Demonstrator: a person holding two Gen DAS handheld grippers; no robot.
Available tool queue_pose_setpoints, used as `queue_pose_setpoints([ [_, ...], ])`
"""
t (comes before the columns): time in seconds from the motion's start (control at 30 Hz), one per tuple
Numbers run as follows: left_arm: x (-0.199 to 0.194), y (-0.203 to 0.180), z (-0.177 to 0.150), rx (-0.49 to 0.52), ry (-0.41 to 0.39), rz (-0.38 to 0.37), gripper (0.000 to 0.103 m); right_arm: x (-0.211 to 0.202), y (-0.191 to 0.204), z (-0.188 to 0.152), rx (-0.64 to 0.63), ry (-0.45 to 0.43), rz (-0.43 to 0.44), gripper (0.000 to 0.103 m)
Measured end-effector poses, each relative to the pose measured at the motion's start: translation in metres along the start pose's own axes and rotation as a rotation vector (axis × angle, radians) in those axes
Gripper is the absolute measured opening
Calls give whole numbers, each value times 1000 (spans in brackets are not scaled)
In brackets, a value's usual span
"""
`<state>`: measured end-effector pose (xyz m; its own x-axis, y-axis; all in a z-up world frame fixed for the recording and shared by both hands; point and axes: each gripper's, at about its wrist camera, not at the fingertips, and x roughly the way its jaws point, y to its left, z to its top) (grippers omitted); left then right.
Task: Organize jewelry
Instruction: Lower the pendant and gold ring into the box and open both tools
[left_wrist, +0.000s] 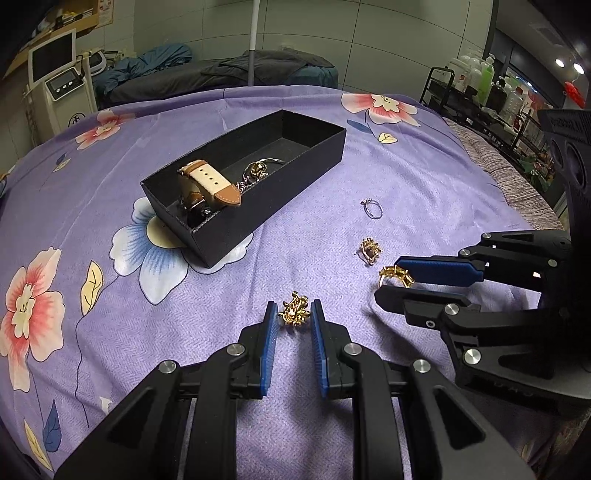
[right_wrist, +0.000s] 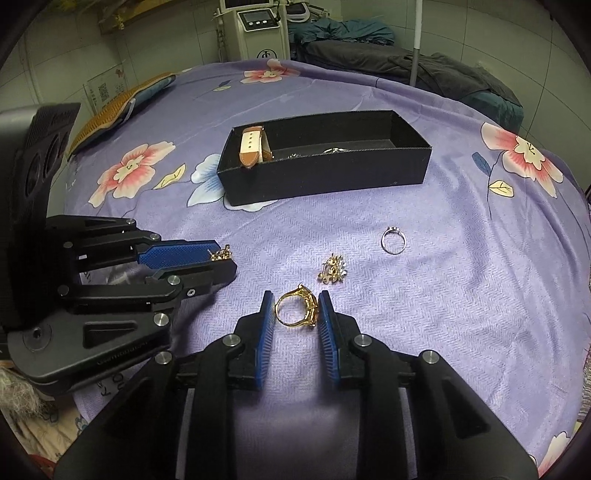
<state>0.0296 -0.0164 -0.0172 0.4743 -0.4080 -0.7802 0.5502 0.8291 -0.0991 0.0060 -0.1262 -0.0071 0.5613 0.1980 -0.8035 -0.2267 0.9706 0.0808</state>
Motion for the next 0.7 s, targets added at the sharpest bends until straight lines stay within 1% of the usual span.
queue_pose_setpoints([
  [0.1,-5,0,7,8,-20,2,18,-3,-8,10,49,-23,6,25],
  [0.2,-9,0,17,13,-42,7,18,-5,-15,22,100,-58,-12,25],
  [0.37,-17,4,37,29,-81,20,18,-5,-33,38,226,-111,15,25],
  [0.53,-23,15,60,19,-122,32,18,-3,-43,58,267,-140,29,25],
  [0.7,-18,27,83,4,-145,46,18,1,-55,80,315,-174,71,25],
])
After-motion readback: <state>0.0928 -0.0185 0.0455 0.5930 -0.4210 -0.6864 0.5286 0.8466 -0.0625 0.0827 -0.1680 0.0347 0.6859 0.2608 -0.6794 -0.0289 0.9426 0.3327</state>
